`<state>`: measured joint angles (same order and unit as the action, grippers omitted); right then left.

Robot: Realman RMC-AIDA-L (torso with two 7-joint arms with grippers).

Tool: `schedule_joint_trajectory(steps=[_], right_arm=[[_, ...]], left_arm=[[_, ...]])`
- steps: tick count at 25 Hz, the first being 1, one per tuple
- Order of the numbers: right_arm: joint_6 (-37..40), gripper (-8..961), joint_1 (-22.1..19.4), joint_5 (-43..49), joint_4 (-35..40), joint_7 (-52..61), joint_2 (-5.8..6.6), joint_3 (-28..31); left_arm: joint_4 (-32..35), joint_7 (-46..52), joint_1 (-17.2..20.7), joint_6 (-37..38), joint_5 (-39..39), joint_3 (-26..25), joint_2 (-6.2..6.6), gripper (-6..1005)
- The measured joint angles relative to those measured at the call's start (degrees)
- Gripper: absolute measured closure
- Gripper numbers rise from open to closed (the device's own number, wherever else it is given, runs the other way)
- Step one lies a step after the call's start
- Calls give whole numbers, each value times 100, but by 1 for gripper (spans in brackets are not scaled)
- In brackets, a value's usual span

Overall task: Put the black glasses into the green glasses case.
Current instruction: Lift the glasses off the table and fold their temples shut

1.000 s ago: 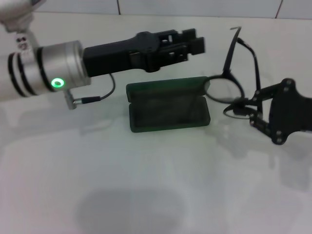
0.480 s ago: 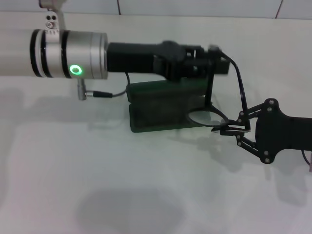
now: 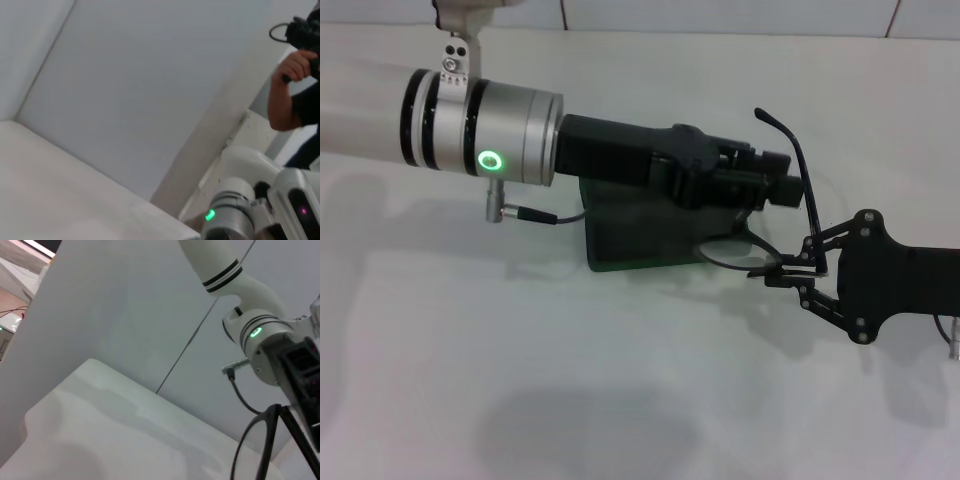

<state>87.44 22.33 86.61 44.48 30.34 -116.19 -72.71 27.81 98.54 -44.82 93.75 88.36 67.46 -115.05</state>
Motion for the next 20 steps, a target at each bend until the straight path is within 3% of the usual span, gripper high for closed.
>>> schedule_joint_trajectory(steps=[11,20], right_arm=[[45,855,-22,-142,11,-195,0,-168],[3,855,-18,-142,-10,-342,0,-185]], left_arm=[[-31,43,-8,-256,322,-110,-6,496],[3,139,-34,-261,483,-93,-81,496]])
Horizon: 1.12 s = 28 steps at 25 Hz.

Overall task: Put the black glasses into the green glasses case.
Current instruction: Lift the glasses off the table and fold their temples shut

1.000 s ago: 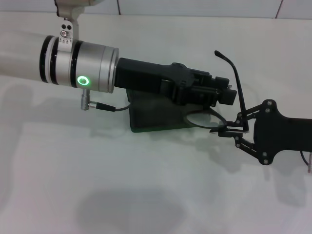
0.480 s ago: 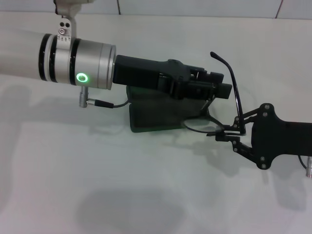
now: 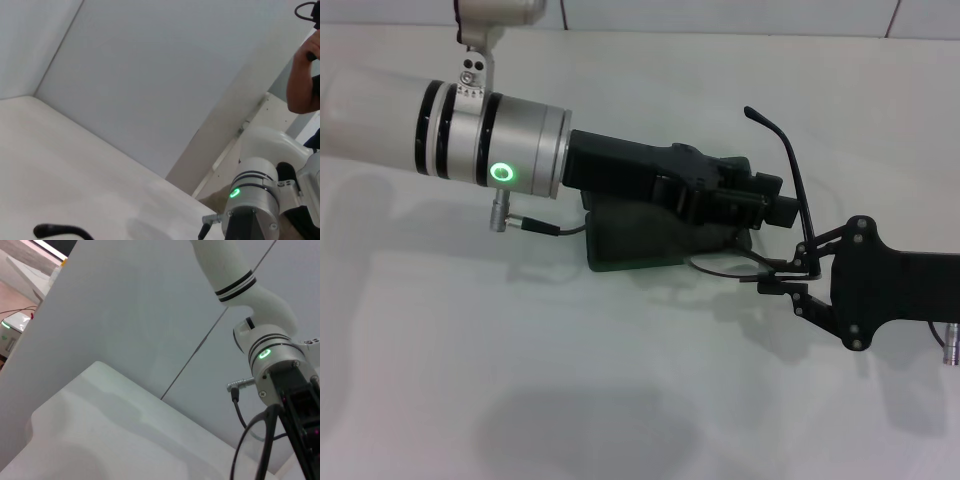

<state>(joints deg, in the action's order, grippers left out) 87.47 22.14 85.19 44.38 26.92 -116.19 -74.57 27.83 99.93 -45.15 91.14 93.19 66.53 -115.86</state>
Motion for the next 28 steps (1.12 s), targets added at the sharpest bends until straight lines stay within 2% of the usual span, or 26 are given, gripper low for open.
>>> schedule_joint_trajectory(steps=[7,10,14,21,28], right_arm=[[0,856,-26,0,0,-98,3,4],[12,856,-42,2,0,-99,10,4],[37,856,-52,4,0,-99,14,4],[26,856,-53,7,0,-99,28,39],[37,855,-52,12,0,-99,28,43]], left_arm=[[-6,49,-49,0,40,-55,-24,496],[1,33,-28,-24,9,-271,-27,495],[-29,35,-10,-380,165,-298,-31,495],[-1,46,-64,-417,585,-279,-165,495],[2,42,-82,-406,637,-317,-194,495]])
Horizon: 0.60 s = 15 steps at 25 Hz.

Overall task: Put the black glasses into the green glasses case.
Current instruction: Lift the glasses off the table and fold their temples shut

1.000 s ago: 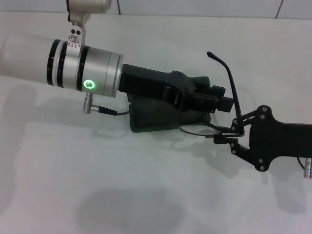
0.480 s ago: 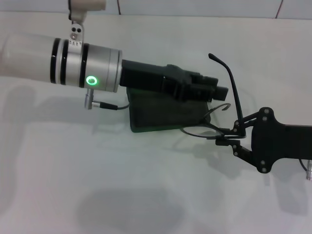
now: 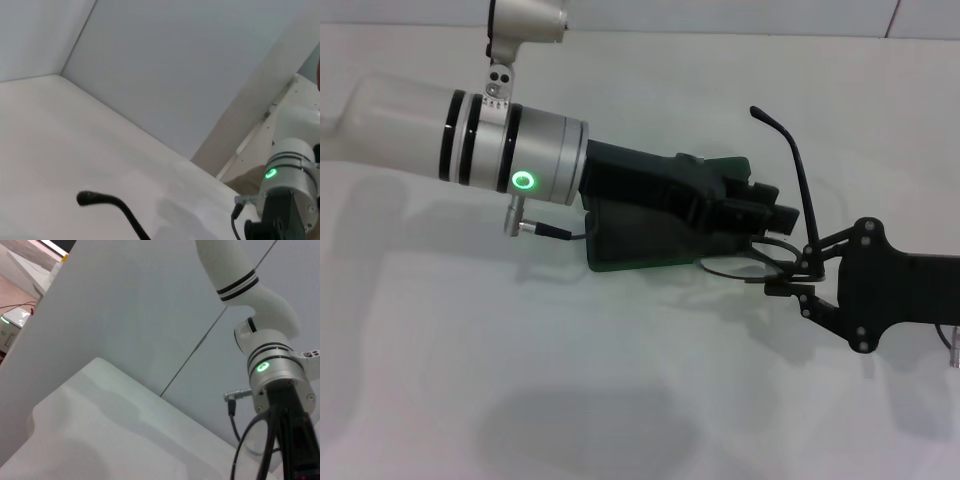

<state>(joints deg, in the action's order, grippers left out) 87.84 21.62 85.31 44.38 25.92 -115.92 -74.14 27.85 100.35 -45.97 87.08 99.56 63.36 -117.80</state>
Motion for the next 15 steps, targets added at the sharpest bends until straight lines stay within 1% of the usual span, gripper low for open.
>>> schedule_joint_trajectory(steps=[6,9,10,12,15], right_arm=[[133,855,-31,13,5,-68,7,-9],[438,855,-143,-239,32,-390,4,39],[599,855,-176,-415,31,-522,5,42],[862,855,-202,-638,16,-678,9,40],[1238,855,-175,-785,-47,-760,10,-7]], left_arm=[[2,-89,117,-63,-81,-525,27,495],[-13,-93,141,-262,77,-512,54,495],[-28,-74,142,-383,239,-498,47,495],[-39,-57,141,-510,419,-495,16,495],[-48,-72,133,-771,612,-496,-111,495]])
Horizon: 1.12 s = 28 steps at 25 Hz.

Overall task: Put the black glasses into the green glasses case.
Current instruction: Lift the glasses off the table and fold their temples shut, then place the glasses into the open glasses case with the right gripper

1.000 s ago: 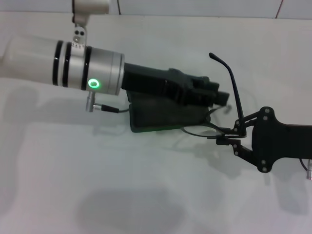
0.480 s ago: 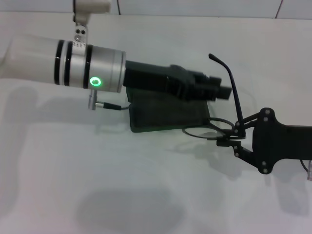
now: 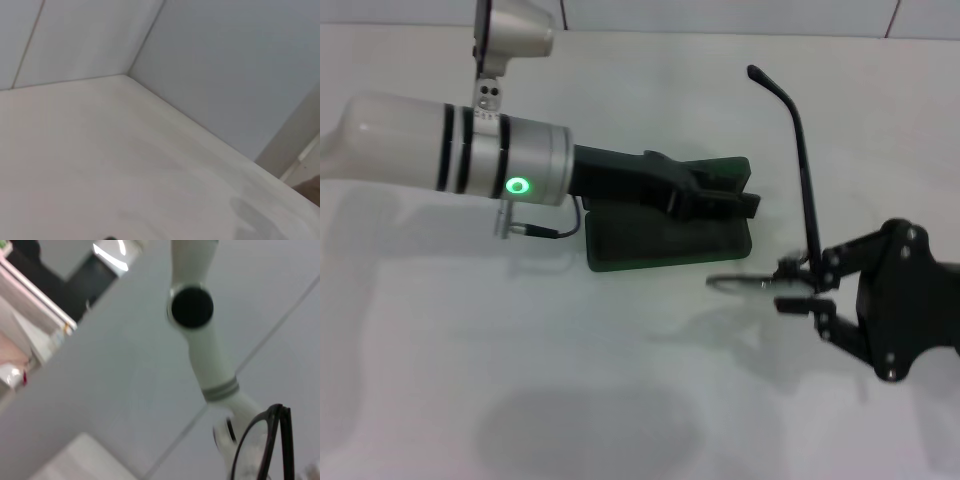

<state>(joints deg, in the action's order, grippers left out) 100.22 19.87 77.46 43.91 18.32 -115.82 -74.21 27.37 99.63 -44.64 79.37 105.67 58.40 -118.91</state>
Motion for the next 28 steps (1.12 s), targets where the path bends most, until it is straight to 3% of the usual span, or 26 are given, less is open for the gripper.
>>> schedule_joint_trajectory(steps=[5,12,23,28], right_arm=[[375,855,328,-154,-592,-4,-34,-320],[-294,855,1039,-458,-1956,45,-38,-474],[-736,856,992,-855,-2048,48,-10,-470],[-751,856,995,-834,-2054,26,-10,-491]], left_arm=[[-26,-382,-134,-201,-500,0,-109,495],[54,-813,-161,653,-1112,5,-71,495],[66,-941,-202,785,-733,10,-58,495],[67,-944,-201,628,-774,-253,-73,495]])
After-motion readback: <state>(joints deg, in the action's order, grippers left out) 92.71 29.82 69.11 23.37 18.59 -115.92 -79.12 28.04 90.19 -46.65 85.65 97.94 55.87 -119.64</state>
